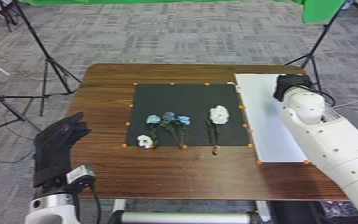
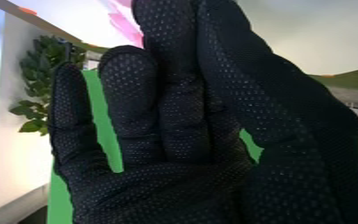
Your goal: Arrange flowers
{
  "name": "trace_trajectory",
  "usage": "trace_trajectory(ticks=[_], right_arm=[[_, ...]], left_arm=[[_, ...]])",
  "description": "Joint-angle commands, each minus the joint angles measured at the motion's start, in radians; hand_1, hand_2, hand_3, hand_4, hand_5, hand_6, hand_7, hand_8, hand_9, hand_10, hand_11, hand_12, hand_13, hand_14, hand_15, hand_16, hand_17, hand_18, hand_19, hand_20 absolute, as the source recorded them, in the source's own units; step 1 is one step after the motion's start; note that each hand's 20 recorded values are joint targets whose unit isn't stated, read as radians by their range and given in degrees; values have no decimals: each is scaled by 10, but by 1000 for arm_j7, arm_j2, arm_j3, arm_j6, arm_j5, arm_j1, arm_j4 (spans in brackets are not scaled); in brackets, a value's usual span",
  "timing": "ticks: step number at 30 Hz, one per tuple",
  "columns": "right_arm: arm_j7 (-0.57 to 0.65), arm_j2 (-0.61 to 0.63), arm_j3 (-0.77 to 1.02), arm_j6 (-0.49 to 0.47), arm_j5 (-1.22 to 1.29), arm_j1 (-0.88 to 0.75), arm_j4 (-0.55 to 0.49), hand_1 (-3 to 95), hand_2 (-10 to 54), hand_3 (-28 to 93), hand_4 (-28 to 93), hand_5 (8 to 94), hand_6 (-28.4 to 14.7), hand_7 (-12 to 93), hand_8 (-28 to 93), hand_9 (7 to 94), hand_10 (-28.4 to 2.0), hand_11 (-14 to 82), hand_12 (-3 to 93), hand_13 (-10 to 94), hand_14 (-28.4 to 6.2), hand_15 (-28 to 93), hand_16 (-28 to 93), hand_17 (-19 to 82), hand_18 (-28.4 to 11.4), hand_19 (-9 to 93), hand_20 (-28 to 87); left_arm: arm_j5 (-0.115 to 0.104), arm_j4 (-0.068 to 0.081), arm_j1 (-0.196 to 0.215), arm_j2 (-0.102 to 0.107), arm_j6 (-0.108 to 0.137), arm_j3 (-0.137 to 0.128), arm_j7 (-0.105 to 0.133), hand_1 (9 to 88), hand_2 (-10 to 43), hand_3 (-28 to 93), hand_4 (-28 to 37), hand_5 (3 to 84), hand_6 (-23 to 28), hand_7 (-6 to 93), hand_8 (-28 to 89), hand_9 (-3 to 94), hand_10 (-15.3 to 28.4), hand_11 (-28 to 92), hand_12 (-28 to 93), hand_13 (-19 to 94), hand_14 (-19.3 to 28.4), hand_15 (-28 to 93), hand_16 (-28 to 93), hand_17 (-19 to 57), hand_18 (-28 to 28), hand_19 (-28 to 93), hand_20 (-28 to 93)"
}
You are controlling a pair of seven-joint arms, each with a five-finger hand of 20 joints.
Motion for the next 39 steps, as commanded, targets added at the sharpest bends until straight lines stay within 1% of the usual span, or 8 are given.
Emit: trace_trajectory(ticks=[1, 6, 9, 12, 14, 20, 25, 39], right_arm=[[90, 54, -43, 96, 40, 26, -65, 545, -95, 790, -283, 789, 14, 341, 68, 888, -30, 150, 436, 619, -49, 641, 468, 137, -231, 685, 268], [107, 92, -70, 142, 39, 41, -111, 520, -95, 803, -283, 748, 5, 384, 46, 839, -54, 199, 421, 554, -80, 691, 438, 89, -247, 684, 279], [94, 84, -57, 70, 58, 58, -100, 465, -95, 809, -283, 684, -28, 366, 31, 734, -111, 278, 356, 510, -169, 751, 321, 42, -267, 666, 293], [81, 45, -8, -44, 90, 68, -70, 374, -95, 878, -278, 565, -48, 236, -126, 558, -207, 317, 205, 366, -245, 768, 217, -10, -282, 649, 290], [78, 35, 1, -93, 86, 71, -51, 355, -95, 888, -277, 525, -53, 204, -135, 519, -221, 283, 183, 322, -264, 764, 201, -24, -284, 647, 290], [72, 12, 29, -179, 78, 66, -19, 344, -95, 895, -279, 495, -55, 197, -137, 495, -228, 251, 176, 293, -277, 767, 184, -35, -284, 644, 297], [82, 11, 28, -158, 78, 50, -19, 327, -95, 892, -278, 451, -60, 162, -124, 453, -244, 187, 168, 248, -284, 744, 179, -52, -284, 626, 309], [110, -2, 11, -129, 68, 31, -1, 339, -95, 879, -282, 495, -61, 183, -128, 538, -209, 250, 173, 323, -258, 763, 175, -32, -284, 636, 330]], left_arm=[[4, -6, 7, -4, -5, 4, -5, 292, 50, 830, -145, 531, 170, 199, -99, 425, 248, 516, 132, 334, 284, 843, -231, -41, 241, 549, 459], [10, -5, 9, -7, -8, -1, -12, 293, 50, 830, -145, 530, 170, 199, -100, 425, 248, 516, 132, 334, 284, 844, -230, -40, 240, 549, 459], [17, -3, 0, -6, -12, 3, -17, 293, 50, 830, -144, 530, 170, 199, -100, 425, 248, 516, 132, 334, 284, 843, -230, -41, 240, 549, 459], [11, -1, -8, 5, -13, 8, -13, 293, 50, 830, -144, 530, 170, 200, -100, 425, 248, 516, 132, 334, 284, 843, -231, -40, 240, 549, 459], [14, -1, -13, 5, -15, 12, -14, 293, 50, 830, -144, 531, 170, 200, -100, 425, 248, 517, 132, 334, 284, 844, -231, -40, 240, 549, 459], [20, 0, -13, 1, -19, 7, -18, 293, 50, 831, -143, 531, 170, 200, -100, 425, 248, 517, 132, 335, 284, 843, -231, -40, 240, 549, 459], [15, 2, -16, 2, -21, 12, -15, 292, 49, 832, -143, 531, 169, 200, -100, 425, 248, 517, 132, 335, 284, 844, -230, -40, 240, 549, 459], [20, 6, -27, -4, -29, 14, -19, 294, 49, 832, -144, 533, 171, 200, -100, 426, 248, 518, 132, 334, 284, 844, -230, -40, 240, 549, 459]])
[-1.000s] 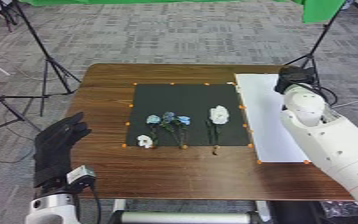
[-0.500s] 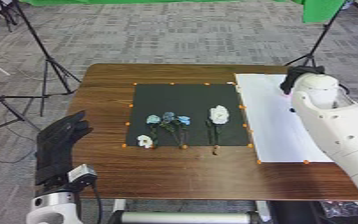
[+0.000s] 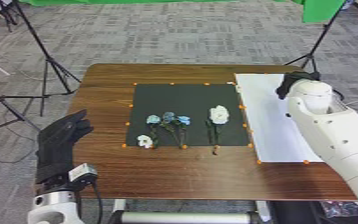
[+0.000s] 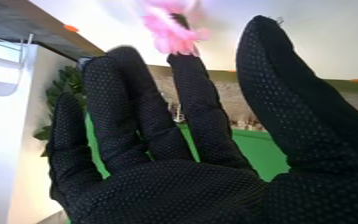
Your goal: Arrange flowers
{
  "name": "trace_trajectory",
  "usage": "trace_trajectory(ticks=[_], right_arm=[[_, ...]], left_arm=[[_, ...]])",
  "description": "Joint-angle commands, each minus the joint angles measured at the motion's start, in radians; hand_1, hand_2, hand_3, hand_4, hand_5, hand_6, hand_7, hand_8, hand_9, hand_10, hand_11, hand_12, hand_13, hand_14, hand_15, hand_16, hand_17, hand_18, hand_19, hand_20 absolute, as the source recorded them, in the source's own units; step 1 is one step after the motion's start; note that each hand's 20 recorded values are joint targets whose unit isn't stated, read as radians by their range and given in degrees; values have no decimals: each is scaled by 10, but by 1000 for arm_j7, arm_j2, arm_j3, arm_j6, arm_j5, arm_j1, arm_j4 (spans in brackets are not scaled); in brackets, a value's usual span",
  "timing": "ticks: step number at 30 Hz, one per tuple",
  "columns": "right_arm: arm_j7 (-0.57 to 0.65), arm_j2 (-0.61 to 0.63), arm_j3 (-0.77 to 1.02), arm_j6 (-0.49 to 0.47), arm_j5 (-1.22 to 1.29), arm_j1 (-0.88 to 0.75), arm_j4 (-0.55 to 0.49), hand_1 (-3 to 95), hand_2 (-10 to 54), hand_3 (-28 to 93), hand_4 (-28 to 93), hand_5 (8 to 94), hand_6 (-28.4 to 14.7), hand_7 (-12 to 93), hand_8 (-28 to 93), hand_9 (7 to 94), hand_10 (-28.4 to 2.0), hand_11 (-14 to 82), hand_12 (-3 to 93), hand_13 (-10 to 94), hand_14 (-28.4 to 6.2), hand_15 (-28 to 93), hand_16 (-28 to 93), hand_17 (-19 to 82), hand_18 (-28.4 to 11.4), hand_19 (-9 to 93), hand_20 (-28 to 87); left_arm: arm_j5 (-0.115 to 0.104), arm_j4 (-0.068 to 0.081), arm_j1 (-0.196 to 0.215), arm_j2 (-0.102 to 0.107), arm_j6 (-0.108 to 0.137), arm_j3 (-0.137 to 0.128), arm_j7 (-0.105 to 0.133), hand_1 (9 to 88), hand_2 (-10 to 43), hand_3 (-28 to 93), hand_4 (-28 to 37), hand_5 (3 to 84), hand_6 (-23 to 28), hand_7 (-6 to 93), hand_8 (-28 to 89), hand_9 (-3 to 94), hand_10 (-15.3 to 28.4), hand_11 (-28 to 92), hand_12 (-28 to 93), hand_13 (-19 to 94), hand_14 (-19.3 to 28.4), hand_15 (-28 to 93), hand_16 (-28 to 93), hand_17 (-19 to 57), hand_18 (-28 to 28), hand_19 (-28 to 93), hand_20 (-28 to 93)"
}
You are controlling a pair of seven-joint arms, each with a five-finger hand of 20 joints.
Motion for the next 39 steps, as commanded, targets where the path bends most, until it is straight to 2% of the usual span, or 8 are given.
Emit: trace_trajectory(ticks=[1, 7, 9, 10, 14, 23, 29, 39], right_arm=[[37, -9, -15, 38, -21, -11, 23, 350, -95, 867, -282, 513, -61, 179, -131, 560, -201, 255, 171, 345, -243, 758, 174, -25, -284, 633, 327], [59, -5, -40, 86, -48, -15, 39, 421, -95, 842, -282, 607, -36, 210, -133, 683, -148, 293, 188, 477, -182, 751, 201, 18, -272, 659, 314], [56, 0, -50, 109, -61, -14, 46, 461, -95, 797, -282, 635, -25, 238, -95, 730, -120, 238, 255, 504, -166, 735, 256, 32, -264, 667, 306], [61, 4, -56, 121, -57, -15, 45, 497, -95, 765, -283, 663, -22, 266, -43, 778, -99, 179, 310, 520, -135, 713, 305, 48, -258, 676, 300], [62, 4, -69, 156, -70, -11, 52, 556, -95, 747, -283, 750, 2, 324, 3, 863, -60, 155, 375, 578, -74, 678, 380, 84, -242, 687, 295], [55, 11, -79, 188, -75, -13, 34, 574, -95, 760, -283, 796, -5, 297, 34, 888, -47, 160, 404, 610, -62, 668, 417, 109, -245, 697, 293], [23, 24, -54, 218, -75, -66, -96, 573, -95, 771, -283, 803, -8, 294, 43, 892, -52, 161, 413, 614, -60, 664, 426, 113, -247, 700, 292], [-121, 17, 27, 228, -150, -288, -349, 571, -95, 781, -283, 806, -13, 285, 51, 893, -55, 160, 416, 615, -63, 664, 433, 110, -252, 705, 291]], left_arm=[[8, 2, -2, -5, -12, 3, -4, 294, 50, 832, -144, 533, 171, 200, -100, 427, 248, 518, 132, 335, 284, 844, -230, -40, 240, 549, 459], [5, 1, -3, -3, -10, 4, -4, 293, 49, 833, -143, 533, 170, 200, -100, 427, 248, 518, 132, 335, 284, 844, -230, -40, 239, 549, 459], [6, 1, -4, -3, -10, 5, -6, 293, 49, 833, -142, 533, 170, 201, -100, 427, 248, 518, 132, 335, 284, 844, -229, -40, 239, 549, 458], [10, 2, -4, -6, -12, 3, -9, 293, 49, 832, -142, 533, 170, 201, -100, 427, 248, 518, 132, 335, 284, 844, -229, -40, 239, 549, 458], [15, 0, 1, -13, -11, -1, -12, 293, 49, 833, -142, 533, 170, 201, -101, 427, 248, 517, 132, 335, 284, 844, -229, -39, 239, 550, 458], [7, -6, 13, -8, 1, 1, -4, 293, 50, 832, -142, 533, 170, 200, -100, 427, 248, 518, 132, 335, 284, 843, -230, -40, 240, 550, 457], [7, -13, 34, -15, 8, -11, -4, 293, 49, 832, -142, 533, 170, 200, -100, 427, 248, 518, 132, 335, 284, 843, -229, -40, 240, 550, 457], [-15, -12, 29, 8, 18, -5, 9, 293, 50, 832, -143, 533, 171, 199, -100, 427, 248, 517, 132, 334, 284, 843, -230, -40, 240, 550, 457]])
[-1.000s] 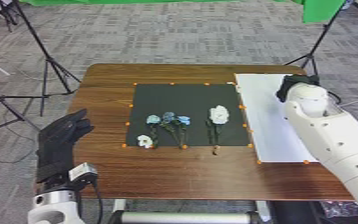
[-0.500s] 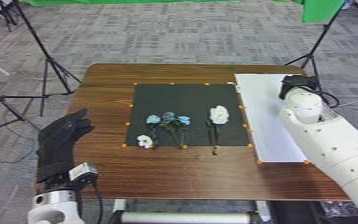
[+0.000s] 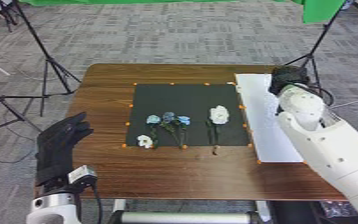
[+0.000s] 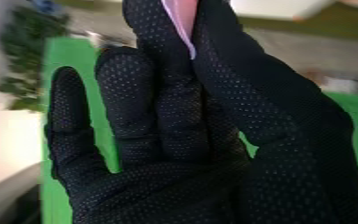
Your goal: Arrange flowers
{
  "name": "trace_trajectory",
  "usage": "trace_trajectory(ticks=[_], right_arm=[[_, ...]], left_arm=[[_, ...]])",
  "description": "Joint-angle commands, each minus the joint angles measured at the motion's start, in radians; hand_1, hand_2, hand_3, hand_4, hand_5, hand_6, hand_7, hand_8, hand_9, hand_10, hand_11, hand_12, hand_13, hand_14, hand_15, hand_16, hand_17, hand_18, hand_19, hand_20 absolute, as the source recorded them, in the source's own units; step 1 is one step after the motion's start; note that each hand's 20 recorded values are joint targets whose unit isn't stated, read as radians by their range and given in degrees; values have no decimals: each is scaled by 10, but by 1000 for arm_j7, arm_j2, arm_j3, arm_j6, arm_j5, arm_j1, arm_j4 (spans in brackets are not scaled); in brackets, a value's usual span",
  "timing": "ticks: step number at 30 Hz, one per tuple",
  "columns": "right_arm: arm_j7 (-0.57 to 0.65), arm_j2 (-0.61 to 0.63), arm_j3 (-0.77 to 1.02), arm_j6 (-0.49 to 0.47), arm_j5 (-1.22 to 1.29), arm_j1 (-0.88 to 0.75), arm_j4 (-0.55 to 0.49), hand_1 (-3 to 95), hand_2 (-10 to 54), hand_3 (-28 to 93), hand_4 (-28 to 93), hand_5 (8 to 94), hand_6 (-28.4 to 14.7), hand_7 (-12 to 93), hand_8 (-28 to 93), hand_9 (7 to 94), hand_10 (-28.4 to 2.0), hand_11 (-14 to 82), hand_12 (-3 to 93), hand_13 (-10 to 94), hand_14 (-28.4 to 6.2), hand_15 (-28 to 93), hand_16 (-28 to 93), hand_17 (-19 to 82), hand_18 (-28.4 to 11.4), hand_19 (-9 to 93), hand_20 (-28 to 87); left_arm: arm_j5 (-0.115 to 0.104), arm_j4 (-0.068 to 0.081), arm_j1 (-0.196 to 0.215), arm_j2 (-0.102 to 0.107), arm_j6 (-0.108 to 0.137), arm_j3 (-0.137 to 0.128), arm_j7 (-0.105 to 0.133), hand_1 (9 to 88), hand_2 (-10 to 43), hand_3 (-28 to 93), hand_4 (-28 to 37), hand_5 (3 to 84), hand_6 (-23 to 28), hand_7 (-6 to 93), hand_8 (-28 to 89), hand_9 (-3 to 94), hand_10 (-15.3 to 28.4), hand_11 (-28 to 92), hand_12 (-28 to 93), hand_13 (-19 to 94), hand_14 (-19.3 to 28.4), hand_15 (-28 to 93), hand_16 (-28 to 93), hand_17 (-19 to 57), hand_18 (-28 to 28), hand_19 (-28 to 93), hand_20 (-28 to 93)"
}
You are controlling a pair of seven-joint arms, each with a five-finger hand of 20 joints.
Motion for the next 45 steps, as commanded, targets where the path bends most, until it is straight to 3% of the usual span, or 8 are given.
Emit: trace_trajectory(ticks=[1, 3, 7, 10, 13, 24, 41, 45], right_arm=[[-101, -19, 42, 42, -88, -184, -158, 571, -95, 781, -283, 806, -13, 284, 52, 893, -55, 161, 417, 615, -63, 663, 433, 111, -252, 704, 291], [-118, -19, 39, 58, -99, -217, -186, 571, -95, 782, -283, 806, -13, 284, 54, 893, -56, 161, 417, 614, -64, 664, 434, 111, -252, 704, 290], [-147, -19, 64, 67, -103, -291, -240, 571, -95, 782, -283, 808, -13, 281, 53, 893, -56, 161, 416, 614, -64, 664, 435, 111, -252, 705, 289], [-170, -26, 71, 81, -119, -331, -263, 570, -95, 783, -283, 807, -12, 283, 56, 892, -56, 161, 417, 615, -62, 663, 432, 110, -252, 706, 288], [-185, -40, 77, 82, -126, -360, -284, 570, -95, 782, -283, 808, -12, 281, 52, 893, -56, 161, 415, 614, -62, 664, 432, 111, -252, 706, 287], [-189, -46, 45, 126, -137, -402, -347, 567, -95, 786, -283, 807, -12, 286, 53, 893, -55, 163, 414, 614, -63, 665, 433, 109, -255, 709, 284], [-188, -60, 12, 130, -132, -429, -402, 569, -95, 788, -283, 811, -16, 279, 60, 896, -60, 164, 410, 614, -72, 676, 425, 104, -267, 718, 284], [-195, -64, 25, 130, -132, -439, -402, 567, -95, 793, -283, 810, -16, 277, 62, 895, -58, 165, 411, 612, -72, 677, 424, 103, -268, 719, 283]], left_arm=[[-11, -6, 12, 12, 15, -2, 8, 293, 50, 832, -143, 533, 171, 199, -100, 426, 249, 518, 132, 335, 284, 843, -230, -40, 240, 550, 457], [-20, -7, 14, 13, 19, -4, 15, 293, 50, 831, -144, 533, 171, 199, -100, 427, 248, 517, 132, 335, 284, 843, -231, -40, 240, 550, 457], [-13, -4, 11, 12, 13, -6, 10, 292, 51, 829, -144, 533, 171, 199, -100, 427, 249, 516, 132, 334, 284, 843, -231, -41, 240, 550, 458], [-27, -5, 14, 22, 22, -5, 20, 292, 50, 829, -144, 533, 170, 199, -100, 427, 249, 516, 132, 334, 284, 843, -231, -41, 240, 550, 458], [-9, -4, 16, 9, 11, -12, 4, 291, 49, 830, -143, 533, 170, 199, -100, 427, 249, 515, 132, 333, 284, 843, -231, -41, 240, 550, 457], [-4, 5, -3, 14, 0, -8, -12, 291, 49, 830, -144, 533, 171, 198, -100, 427, 249, 516, 132, 333, 284, 843, -231, -41, 240, 549, 458], [-12, 3, 6, 18, 7, -15, -3, 292, 49, 830, -144, 533, 171, 198, -99, 427, 250, 516, 132, 333, 284, 843, -230, -41, 240, 549, 458], [3, 5, 0, 9, 0, -14, -16, 292, 49, 830, -145, 533, 171, 198, -99, 428, 249, 515, 132, 333, 284, 843, -231, -41, 240, 549, 458]])
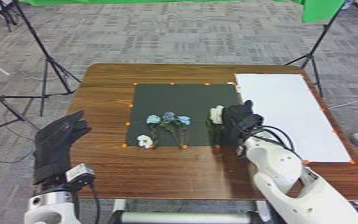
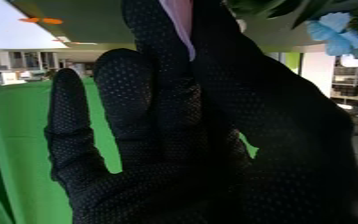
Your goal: Arrange flowers
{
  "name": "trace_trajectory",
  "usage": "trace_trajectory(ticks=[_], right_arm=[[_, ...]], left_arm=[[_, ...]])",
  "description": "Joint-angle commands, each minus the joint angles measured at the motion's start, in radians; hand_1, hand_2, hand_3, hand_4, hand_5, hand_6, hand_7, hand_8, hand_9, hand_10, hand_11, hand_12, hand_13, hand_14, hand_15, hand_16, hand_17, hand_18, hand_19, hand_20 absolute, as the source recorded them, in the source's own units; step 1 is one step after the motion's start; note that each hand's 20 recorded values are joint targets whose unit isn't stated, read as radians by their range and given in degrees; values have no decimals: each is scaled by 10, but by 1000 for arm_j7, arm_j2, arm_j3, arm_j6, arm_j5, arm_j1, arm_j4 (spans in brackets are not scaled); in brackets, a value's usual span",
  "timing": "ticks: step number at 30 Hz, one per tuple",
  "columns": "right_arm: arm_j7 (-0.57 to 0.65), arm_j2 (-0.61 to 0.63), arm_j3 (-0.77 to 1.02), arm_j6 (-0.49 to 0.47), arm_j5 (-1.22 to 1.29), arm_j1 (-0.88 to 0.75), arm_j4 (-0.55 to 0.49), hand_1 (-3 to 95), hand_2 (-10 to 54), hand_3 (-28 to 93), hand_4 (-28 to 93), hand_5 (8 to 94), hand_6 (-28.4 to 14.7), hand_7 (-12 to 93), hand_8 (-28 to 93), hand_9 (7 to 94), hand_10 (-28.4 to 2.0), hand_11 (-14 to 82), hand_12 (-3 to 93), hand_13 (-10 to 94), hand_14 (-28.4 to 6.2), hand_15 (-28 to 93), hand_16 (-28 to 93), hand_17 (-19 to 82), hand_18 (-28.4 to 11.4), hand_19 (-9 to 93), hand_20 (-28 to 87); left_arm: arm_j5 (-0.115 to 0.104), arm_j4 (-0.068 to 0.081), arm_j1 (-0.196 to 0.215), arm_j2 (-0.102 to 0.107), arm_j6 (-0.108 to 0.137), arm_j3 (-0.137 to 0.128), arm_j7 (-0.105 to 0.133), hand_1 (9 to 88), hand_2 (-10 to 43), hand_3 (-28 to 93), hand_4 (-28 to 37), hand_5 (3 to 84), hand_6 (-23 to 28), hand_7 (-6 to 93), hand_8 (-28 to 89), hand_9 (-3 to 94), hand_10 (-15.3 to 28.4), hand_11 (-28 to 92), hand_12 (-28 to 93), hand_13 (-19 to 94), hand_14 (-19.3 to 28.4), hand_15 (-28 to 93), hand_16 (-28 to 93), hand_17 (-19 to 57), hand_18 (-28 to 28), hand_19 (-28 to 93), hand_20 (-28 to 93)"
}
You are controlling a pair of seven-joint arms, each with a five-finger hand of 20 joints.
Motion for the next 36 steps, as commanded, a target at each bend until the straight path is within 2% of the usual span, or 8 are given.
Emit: trace_trajectory(ticks=[1, 6, 9, 14, 16, 18, 27, 36], right_arm=[[-5, -15, -8, 21, 0, -3, -4, 565, -95, 794, -283, 809, -15, 276, 62, 895, -58, 165, 410, 612, -72, 677, 424, 103, -269, 720, 283], [10, -14, 2, -5, -13, -19, -23, 532, -95, 794, -283, 790, -19, 274, 53, 884, -65, 171, 408, 604, -98, 693, 413, 92, -275, 722, 282], [24, -15, 6, -25, -9, -17, -28, 499, -95, 795, -282, 756, -42, 246, 41, 838, -95, 200, 398, 566, -151, 729, 377, 67, -283, 719, 285], [25, -19, 31, -61, 1, -31, -53, 448, -95, 807, -279, 734, -54, 224, 40, 775, -131, 298, 327, 544, -197, 764, 303, 54, -284, 708, 305], [40, -7, 25, -65, 7, -28, -62, 383, -95, 829, -248, 707, -58, 210, -84, 731, -177, 373, 236, 526, -224, 782, 279, 49, -284, 683, 337], [49, -3, 29, -70, 25, -32, -74, 369, -95, 829, -241, 697, -62, 210, -109, 717, -185, 384, 220, 520, -235, 788, 270, 48, -284, 669, 361], [50, -10, 45, -98, 52, -38, -107, 343, -90, 816, -232, 687, -72, 195, -104, 714, -197, 381, 216, 512, -249, 795, 262, 60, -284, 641, 412], [162, 18, 106, -102, 218, -64, -187, 301, -43, 803, -222, 687, -80, 183, -101, 720, -202, 377, 217, 513, -257, 798, 258, 70, -284, 630, 437]], left_arm=[[6, 2, 6, -2, -4, -1, -5, 293, 49, 830, -145, 533, 171, 198, -99, 428, 249, 515, 132, 333, 284, 843, -231, -41, 240, 549, 458], [-1, 1, 12, 4, -1, -1, 3, 293, 50, 830, -144, 534, 171, 198, -99, 427, 249, 516, 132, 334, 284, 843, -231, -41, 240, 548, 458], [-7, 1, 12, 5, 3, 2, 10, 293, 50, 831, -143, 534, 171, 198, -99, 427, 249, 516, 132, 333, 284, 843, -231, -41, 240, 549, 458], [6, -1, 17, -6, -2, -6, -1, 293, 50, 832, -142, 534, 171, 199, -99, 427, 249, 516, 132, 334, 284, 843, -231, -41, 240, 548, 458], [12, -1, 21, -11, -5, -9, -6, 293, 49, 833, -142, 534, 171, 198, -99, 427, 249, 516, 132, 334, 284, 843, -230, -41, 240, 548, 458], [13, -2, 25, -13, -5, -10, -7, 293, 49, 833, -142, 535, 171, 198, -99, 428, 249, 516, 132, 334, 284, 843, -231, -41, 240, 548, 458], [2, -4, 31, -9, 4, -14, 4, 293, 50, 833, -142, 534, 171, 199, -100, 428, 249, 515, 132, 335, 284, 843, -231, -42, 240, 547, 458], [11, -8, 67, -36, 3, -35, -8, 293, 50, 832, -142, 534, 171, 199, -100, 428, 249, 516, 133, 334, 284, 843, -230, -41, 240, 548, 459]])
